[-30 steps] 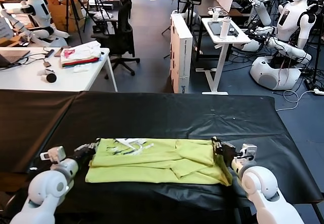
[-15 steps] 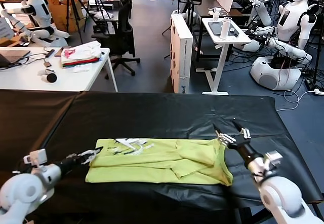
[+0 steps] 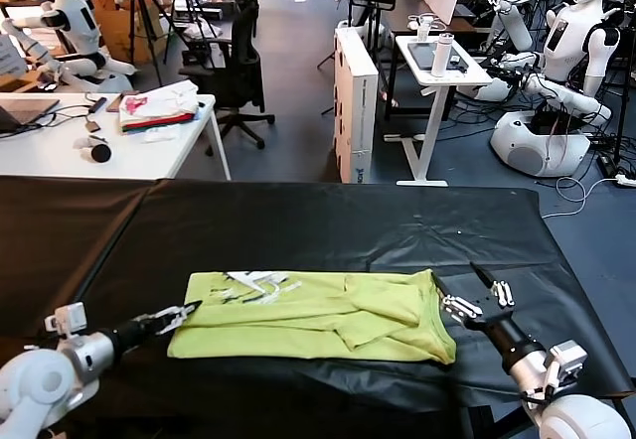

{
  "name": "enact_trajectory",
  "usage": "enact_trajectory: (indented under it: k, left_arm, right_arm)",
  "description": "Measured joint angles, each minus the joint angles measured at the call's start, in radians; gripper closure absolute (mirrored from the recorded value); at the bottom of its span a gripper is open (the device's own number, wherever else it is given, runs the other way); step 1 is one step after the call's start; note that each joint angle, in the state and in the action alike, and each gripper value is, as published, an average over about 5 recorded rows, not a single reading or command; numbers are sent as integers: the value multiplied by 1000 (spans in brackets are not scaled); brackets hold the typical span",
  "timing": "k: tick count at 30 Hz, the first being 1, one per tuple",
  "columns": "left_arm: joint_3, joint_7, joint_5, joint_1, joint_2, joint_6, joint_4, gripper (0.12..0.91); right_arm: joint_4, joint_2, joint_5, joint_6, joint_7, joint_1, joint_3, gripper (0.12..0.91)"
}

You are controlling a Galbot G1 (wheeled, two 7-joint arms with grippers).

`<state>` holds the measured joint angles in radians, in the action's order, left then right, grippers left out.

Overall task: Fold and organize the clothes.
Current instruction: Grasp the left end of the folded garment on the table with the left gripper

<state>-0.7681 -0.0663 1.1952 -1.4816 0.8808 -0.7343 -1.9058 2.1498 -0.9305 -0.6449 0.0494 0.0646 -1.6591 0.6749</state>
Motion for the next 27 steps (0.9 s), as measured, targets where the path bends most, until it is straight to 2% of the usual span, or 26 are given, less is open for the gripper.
enact_trajectory:
  k: [20,23,26,27]
  left_arm:
    - [18,3,-6,-12,57,1,-21,125]
    - [17,6,-7,-14,59,0,-20,189]
    - [16,8,-10,-18,62,0,-21,349]
    - [16,8,-11,-20,63,-1,-21,425]
  right_arm:
    - [8,-21,19,0,-1,2,-16,118]
    - [8,-26,24,0,-2,7,-20,118]
    - [8,-31,28,0,-2,10,-26,118]
    - [8,-32,29,0,-2,11,-27,118]
